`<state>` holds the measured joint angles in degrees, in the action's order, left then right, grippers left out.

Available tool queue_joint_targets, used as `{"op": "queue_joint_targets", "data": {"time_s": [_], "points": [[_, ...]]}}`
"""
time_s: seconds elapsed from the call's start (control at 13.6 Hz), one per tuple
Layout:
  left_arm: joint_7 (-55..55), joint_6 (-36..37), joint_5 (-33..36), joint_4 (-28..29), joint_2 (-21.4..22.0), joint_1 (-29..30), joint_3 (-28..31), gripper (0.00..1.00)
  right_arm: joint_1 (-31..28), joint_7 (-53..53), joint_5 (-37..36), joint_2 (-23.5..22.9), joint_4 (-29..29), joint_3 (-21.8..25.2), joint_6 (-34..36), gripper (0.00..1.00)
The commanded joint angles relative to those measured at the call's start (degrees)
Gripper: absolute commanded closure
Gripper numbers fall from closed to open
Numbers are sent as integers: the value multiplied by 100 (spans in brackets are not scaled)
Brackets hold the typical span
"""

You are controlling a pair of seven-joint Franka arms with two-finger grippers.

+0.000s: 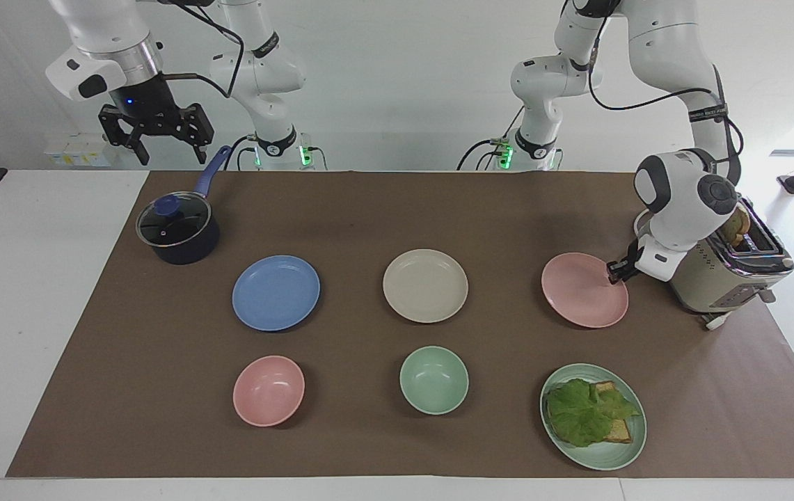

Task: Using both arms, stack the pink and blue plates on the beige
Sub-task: 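Grasp the rim of the pink plate with the left gripper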

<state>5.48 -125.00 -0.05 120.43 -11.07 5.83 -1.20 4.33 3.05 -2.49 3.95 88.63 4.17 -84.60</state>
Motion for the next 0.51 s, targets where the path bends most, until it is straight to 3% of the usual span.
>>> {"op": "queue_joint_targets", "data": {"time_s": [0.0, 0.44], "points": [[67, -16, 40, 112, 140, 50, -29, 100, -20, 90, 99, 132, 190, 5, -127, 0], [50, 1634, -213, -958, 325, 50, -55, 100, -29, 90, 108, 141, 216, 5, -188, 0]]}}
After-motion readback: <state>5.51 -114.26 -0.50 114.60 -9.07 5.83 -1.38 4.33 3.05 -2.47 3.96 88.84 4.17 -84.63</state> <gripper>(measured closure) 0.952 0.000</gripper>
